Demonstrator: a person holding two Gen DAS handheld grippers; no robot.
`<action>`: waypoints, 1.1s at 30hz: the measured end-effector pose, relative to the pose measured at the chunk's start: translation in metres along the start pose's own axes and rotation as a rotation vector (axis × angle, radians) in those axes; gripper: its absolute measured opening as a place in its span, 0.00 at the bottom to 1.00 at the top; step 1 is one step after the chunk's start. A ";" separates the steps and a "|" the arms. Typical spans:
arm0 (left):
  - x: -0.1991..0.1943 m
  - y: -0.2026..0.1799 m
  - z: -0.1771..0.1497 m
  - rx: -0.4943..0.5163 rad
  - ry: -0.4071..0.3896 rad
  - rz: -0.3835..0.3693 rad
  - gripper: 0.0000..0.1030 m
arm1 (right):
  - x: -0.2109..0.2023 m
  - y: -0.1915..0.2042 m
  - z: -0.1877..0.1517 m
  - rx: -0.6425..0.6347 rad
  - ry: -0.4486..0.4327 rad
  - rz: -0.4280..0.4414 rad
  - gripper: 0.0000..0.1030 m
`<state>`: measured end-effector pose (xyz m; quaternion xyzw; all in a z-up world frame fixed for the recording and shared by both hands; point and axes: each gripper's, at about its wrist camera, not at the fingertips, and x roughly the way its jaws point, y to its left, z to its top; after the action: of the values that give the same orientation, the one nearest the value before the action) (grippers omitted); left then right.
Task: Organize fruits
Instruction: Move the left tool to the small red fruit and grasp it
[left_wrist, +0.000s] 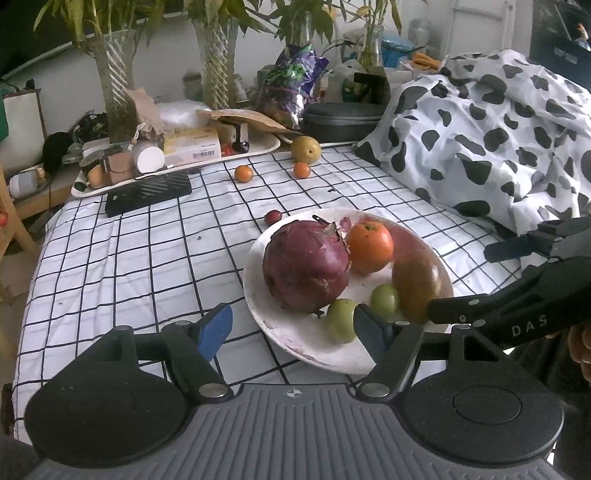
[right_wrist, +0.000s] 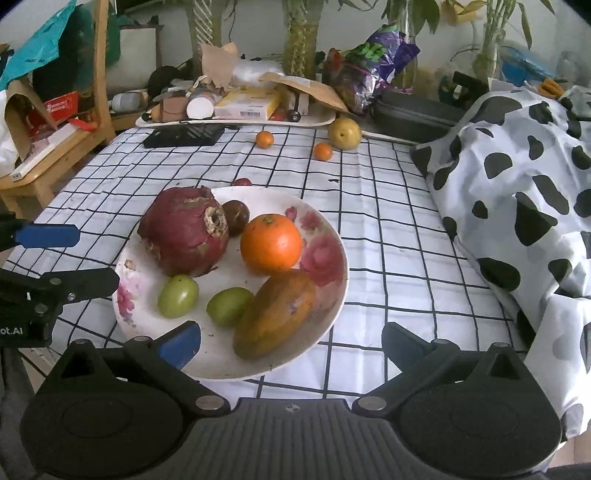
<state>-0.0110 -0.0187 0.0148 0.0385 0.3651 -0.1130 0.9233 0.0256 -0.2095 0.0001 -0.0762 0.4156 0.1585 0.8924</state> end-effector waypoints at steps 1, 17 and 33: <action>0.000 0.000 0.000 -0.004 -0.002 -0.001 0.69 | 0.000 -0.001 0.000 0.003 -0.004 -0.004 1.00; 0.006 0.013 0.016 -0.035 -0.056 -0.017 0.69 | 0.000 -0.014 0.014 0.059 -0.076 -0.048 1.00; 0.038 0.040 0.044 -0.089 -0.126 -0.064 0.69 | 0.025 -0.034 0.045 0.044 -0.101 -0.109 1.00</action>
<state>0.0551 0.0065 0.0203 -0.0215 0.3122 -0.1284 0.9411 0.0852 -0.2235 0.0099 -0.0712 0.3685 0.1040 0.9210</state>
